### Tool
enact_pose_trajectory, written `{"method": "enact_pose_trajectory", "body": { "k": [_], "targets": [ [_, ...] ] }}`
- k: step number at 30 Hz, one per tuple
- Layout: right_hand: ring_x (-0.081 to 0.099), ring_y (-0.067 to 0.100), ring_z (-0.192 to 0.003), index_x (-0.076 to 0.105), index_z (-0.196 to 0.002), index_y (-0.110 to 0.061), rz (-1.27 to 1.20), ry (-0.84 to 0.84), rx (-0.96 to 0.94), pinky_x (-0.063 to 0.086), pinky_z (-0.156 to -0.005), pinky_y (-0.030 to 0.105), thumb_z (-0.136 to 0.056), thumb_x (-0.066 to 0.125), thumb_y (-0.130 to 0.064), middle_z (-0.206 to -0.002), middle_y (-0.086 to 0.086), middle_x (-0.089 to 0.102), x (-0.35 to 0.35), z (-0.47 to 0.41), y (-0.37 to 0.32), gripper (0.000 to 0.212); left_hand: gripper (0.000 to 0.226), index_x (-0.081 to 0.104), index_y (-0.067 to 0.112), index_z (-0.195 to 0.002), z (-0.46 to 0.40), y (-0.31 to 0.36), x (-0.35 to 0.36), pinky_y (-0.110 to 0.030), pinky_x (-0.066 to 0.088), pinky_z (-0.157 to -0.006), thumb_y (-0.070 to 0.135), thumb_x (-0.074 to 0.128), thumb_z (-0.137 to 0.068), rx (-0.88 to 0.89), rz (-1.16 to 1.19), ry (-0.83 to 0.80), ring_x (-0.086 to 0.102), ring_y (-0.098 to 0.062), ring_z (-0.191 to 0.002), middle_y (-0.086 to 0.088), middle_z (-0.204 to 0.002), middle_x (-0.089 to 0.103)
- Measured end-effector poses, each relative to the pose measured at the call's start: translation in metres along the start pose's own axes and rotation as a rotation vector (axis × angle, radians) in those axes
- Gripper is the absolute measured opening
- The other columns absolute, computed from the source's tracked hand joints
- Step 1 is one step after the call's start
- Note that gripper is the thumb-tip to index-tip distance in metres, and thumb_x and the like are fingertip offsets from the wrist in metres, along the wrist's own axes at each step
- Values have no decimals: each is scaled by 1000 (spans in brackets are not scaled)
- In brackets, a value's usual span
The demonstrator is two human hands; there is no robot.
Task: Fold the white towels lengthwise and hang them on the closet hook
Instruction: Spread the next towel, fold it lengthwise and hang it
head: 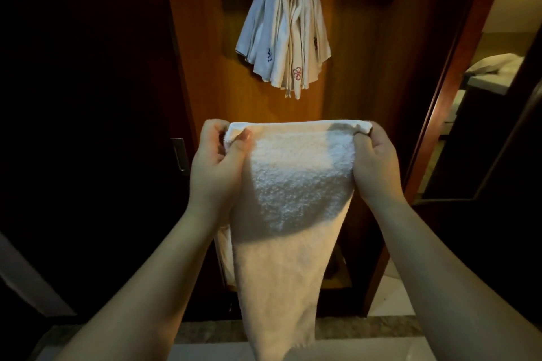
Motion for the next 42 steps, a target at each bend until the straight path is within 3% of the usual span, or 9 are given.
{"method": "enact_pose_trajectory", "body": {
  "k": [7,11,14,19,23,28,32,36,42],
  "targets": [
    [74,18,-88,73,-106,-32,-287,-261,201,57,-66,31,-81,66,-42,-99,-1,76,16,17,15,28,10,56,42,-83,0,-14,-3,-23,49,-49,47,62,-88,-107,197,-78,60,-3,-61,12,-72,64],
    [68,36,-112,71,-119,-6,-562,-641,570,59,-84,43,-60,95,-41,-123,23,68,41,53,30,72,9,58,41,-81,3,-21,-2,-24,51,-52,45,65,-86,-168,251,-89,63,-5,-63,10,-73,67],
    [65,35,-117,73,-118,-5,-583,-751,633,57,-89,42,-67,90,-26,-129,23,65,44,68,28,58,9,59,40,-78,6,-22,-2,-23,50,-52,45,65,-84,-178,249,-120,62,-4,-62,10,-71,66],
    [70,28,-109,78,-109,-14,-632,-698,519,58,-86,35,-75,74,-25,-117,14,73,41,64,8,36,8,67,32,-81,10,-26,-1,-25,55,-55,38,72,-79,-233,346,-231,70,-12,-67,4,-78,73],
    [72,25,-105,79,-107,-16,-641,-707,495,58,-85,34,-78,72,-24,-112,12,75,47,69,8,31,37,78,22,-95,19,-43,5,-34,59,-67,46,85,-68,-431,369,-399,74,-25,-84,-11,-95,77],
    [67,35,-114,66,-125,-3,-556,-589,592,57,-91,44,-90,68,-22,-125,22,67,51,61,36,40,19,78,21,-96,23,-64,3,-33,59,-67,34,73,-83,-479,354,-254,75,-24,-84,-11,-96,77],
    [74,32,-98,64,-123,-3,-203,-310,698,58,-87,46,-97,64,-32,-109,17,74,52,70,75,38,20,76,18,-93,50,-102,7,-43,58,-73,32,61,-97,-564,113,-4,74,-27,-85,-7,-91,77],
    [68,23,-97,59,-130,-11,124,-73,733,58,-84,39,-99,53,-52,-109,5,69,55,114,100,52,24,71,29,-82,92,-113,17,-35,52,-79,37,56,-99,-615,-44,189,69,-14,-87,3,-87,74],
    [69,1,-69,67,-105,-23,-1,-22,668,49,-53,14,-101,45,-53,-74,-12,72,68,168,103,38,25,63,42,-81,132,-95,34,-17,45,-61,44,49,-102,-624,-40,113,63,14,-75,32,-78,67]
  ]
}}
Point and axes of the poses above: each hand's wrist, its own z-axis away from the middle knuckle, its own x-axis out of the palm, y = z × x, the point moved 9 cm from there along -z, towards the middle knuckle
